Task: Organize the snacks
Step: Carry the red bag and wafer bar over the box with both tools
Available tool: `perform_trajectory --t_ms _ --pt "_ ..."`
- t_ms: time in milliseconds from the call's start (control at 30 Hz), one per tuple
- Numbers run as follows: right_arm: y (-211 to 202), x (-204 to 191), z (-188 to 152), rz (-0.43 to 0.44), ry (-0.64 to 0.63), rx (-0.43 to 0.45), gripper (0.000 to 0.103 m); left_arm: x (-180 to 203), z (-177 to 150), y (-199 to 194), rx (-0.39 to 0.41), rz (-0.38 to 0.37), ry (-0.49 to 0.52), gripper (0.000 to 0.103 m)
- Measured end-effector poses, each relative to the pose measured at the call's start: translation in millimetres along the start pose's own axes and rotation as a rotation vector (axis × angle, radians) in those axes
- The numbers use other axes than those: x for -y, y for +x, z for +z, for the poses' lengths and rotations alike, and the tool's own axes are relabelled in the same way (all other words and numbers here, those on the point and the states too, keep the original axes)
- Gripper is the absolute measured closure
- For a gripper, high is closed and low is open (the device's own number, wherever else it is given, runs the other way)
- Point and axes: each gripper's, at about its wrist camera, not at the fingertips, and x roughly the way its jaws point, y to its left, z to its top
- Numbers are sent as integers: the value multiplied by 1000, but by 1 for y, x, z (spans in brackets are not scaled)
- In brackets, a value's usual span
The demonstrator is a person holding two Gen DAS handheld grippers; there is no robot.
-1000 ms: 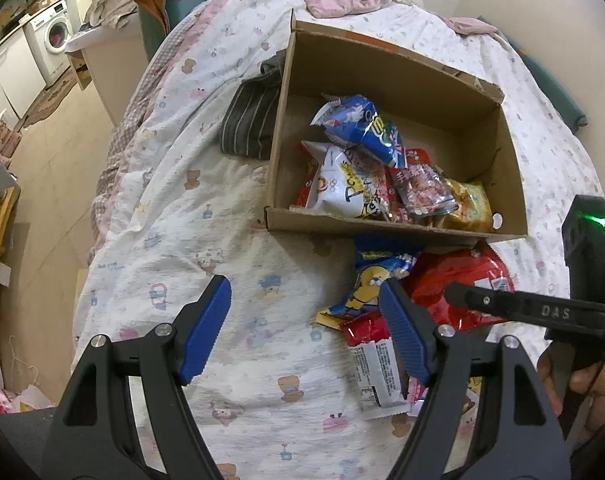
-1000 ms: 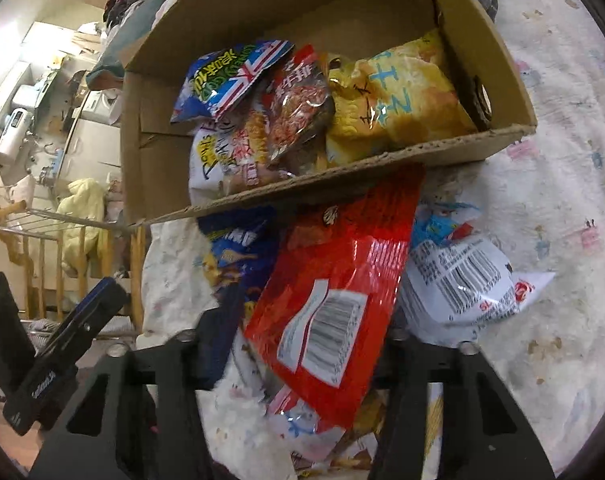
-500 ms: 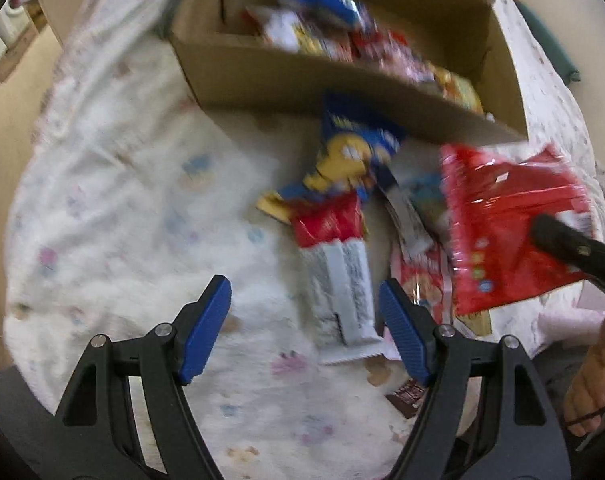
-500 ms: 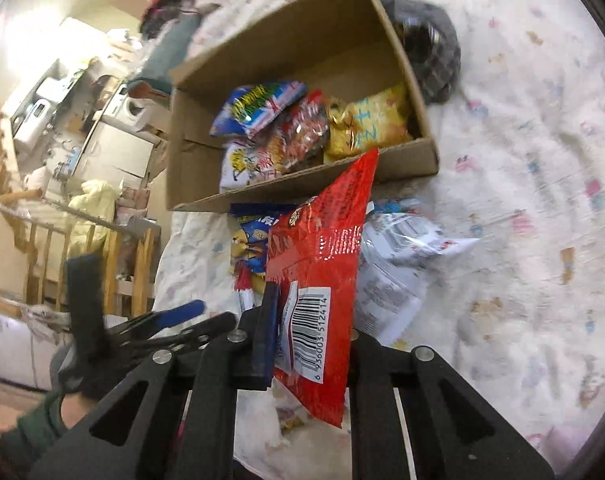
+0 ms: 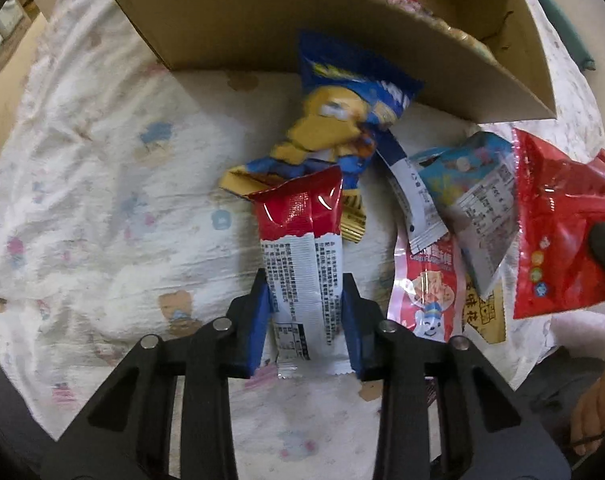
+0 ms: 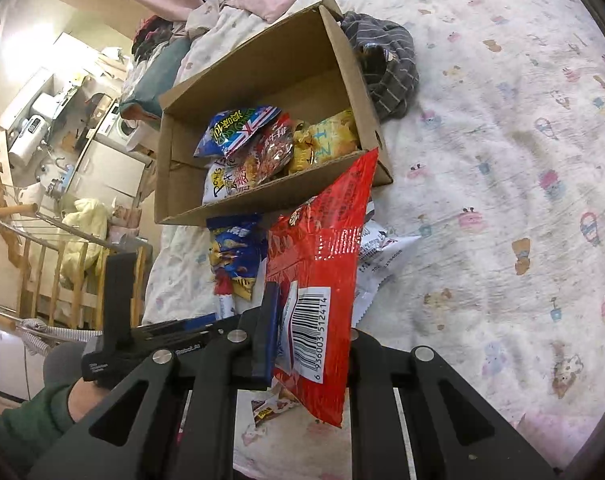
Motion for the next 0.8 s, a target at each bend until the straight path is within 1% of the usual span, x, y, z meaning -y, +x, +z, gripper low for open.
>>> perform_trajectory --t_ms 100,167,267,333,433,500,533,667,733,800 --pt "-2 -6 0 12 -14 4 89 0 -8 -19 49 27 25 74" --pt "-1 -11 0 12 -27 6 89 -1 -16 -30 76 33 36 74" --pt "-5 -18 1 22 -38 27 89 -4 -23 -50 126 43 26 74" --pt "-12 -26 2 13 -62 57 89 -7 -24 -63 161 50 15 74" --pt "-19 -32 6 12 -74 87 89 -15 -18 -77 175 37 -13 74" --pt "-24 -35 12 23 -75 107 89 -20 -8 -88 196 45 -16 74" --pt "-26 -38 16 22 -83 121 89 -22 2 -96 216 56 -5 74" --pt "-32 -46 35 23 -93 164 89 -16 35 -119 294 103 38 74" --pt "-32 -49 46 16 -101 186 89 -17 50 -127 320 116 57 74" --pt "-29 -50 57 29 -97 196 89 -13 64 -134 343 125 73 74"
